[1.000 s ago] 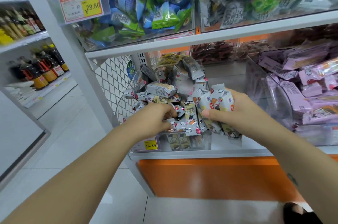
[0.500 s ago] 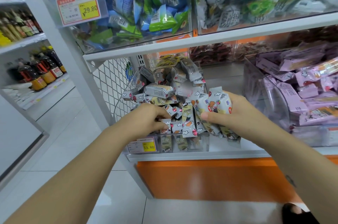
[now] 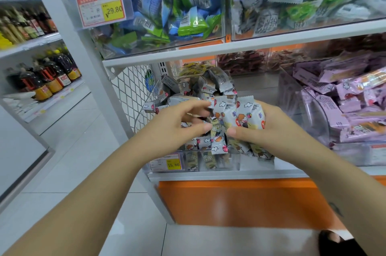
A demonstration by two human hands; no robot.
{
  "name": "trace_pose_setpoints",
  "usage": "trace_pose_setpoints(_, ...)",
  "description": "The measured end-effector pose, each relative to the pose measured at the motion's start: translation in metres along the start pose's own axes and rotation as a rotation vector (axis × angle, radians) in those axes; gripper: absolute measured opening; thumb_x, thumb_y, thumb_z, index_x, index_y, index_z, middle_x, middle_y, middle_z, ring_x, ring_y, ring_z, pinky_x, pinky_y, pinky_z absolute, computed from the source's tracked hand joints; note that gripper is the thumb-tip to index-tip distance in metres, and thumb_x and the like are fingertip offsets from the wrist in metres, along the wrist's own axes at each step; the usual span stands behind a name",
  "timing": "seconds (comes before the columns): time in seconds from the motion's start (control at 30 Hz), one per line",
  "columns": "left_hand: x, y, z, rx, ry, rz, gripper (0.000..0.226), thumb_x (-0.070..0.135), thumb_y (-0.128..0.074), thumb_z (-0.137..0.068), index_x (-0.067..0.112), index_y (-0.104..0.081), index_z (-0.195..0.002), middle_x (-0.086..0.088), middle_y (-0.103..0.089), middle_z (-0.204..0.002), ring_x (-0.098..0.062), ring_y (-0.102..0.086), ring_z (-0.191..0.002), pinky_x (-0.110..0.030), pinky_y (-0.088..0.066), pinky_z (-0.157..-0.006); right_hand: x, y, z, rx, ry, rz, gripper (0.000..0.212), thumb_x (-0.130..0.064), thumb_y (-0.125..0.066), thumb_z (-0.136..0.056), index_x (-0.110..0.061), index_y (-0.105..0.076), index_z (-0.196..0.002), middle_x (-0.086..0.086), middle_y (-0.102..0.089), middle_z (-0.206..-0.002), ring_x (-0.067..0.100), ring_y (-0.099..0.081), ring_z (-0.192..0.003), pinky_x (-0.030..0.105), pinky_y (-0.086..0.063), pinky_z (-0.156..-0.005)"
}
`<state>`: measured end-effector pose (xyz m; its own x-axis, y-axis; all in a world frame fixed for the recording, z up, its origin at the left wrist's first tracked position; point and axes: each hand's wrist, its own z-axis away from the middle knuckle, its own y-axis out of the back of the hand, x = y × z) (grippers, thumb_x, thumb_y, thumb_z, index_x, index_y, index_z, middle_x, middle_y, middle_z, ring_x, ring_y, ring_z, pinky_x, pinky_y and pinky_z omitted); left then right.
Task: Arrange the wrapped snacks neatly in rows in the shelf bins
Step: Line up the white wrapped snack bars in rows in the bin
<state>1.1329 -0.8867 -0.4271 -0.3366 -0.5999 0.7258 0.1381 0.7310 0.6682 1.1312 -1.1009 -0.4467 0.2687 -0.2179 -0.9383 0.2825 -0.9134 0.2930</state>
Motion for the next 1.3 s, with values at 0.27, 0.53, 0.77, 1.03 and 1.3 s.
trace_pose_setpoints(0.27,0.019,0.016,0.029,0.065,-0.047,0.436,0.028,0.008,-0.066,-0.080,0.021,-0.058,-0.103,0.016,-0.069,-0.089,-0.002,-0.067,-0.079,-0.016,-0.052,-0.068,-0.030,-0.039,0.002,-0.102,0.142,0.058,0.027,-0.025,-0.069,-0.083,-0.042,-0.060,-0.102,-0.024,-0.070,-0.096,-0.004,-0.065,-0.088,0.015,-0.051,-0.078)
trace_pose_setpoints(0.53,-0.028,0.059,0.054,0.478,0.025,0.204,0.026,0.020,-0.075,-0.078,0.024,-0.059,-0.098,0.014,-0.064,-0.079,0.001,-0.061,-0.065,-0.010,-0.045,-0.056,-0.054,-0.080,-0.038,0.099,0.189,0.076,0.033,-0.050,-0.050,-0.084,-0.017,-0.049,-0.084,-0.003,-0.057,-0.062,0.000,-0.049,-0.044,0.014,-0.039,-0.049)
trace_pose_setpoints(0.77,-0.071,0.041,0.037,0.428,0.112,-0.018,0.036,0.037,-0.074,-0.078,0.029,-0.056,-0.108,0.015,-0.059,-0.085,-0.003,-0.058,-0.075,-0.023,-0.047,-0.068,-0.035,-0.104,-0.070,0.067,0.135,0.170,0.050,-0.056,-0.030,-0.090,-0.015,-0.053,-0.106,0.015,-0.062,-0.100,0.016,-0.057,-0.087,0.017,-0.041,-0.077)
trace_pose_setpoints(1.03,-0.094,0.035,0.023,0.251,-0.004,-0.351,0.046,0.041,-0.069,-0.081,0.020,-0.057,-0.119,0.006,-0.060,-0.099,-0.013,-0.054,-0.087,-0.028,-0.041,-0.071,-0.020,-0.094,-0.086,0.038,0.179,0.371,0.026,-0.036,-0.041,-0.098,-0.027,-0.053,-0.077,-0.008,-0.051,-0.065,-0.001,-0.042,-0.053,0.012,-0.034,-0.053)
trace_pose_setpoints(1.3,-0.100,0.036,0.032,0.098,-0.038,-0.528,0.033,0.034,-0.057,-0.092,0.014,-0.052,-0.118,0.005,-0.049,-0.099,-0.012,-0.045,-0.090,-0.025,-0.030,-0.071,-0.017,-0.092,-0.093,-0.086,0.132,0.506,0.025,-0.027,-0.043,-0.099,-0.025,-0.056,-0.120,-0.004,-0.065,-0.086,0.008,-0.062,-0.075,0.015,-0.047,-0.065)
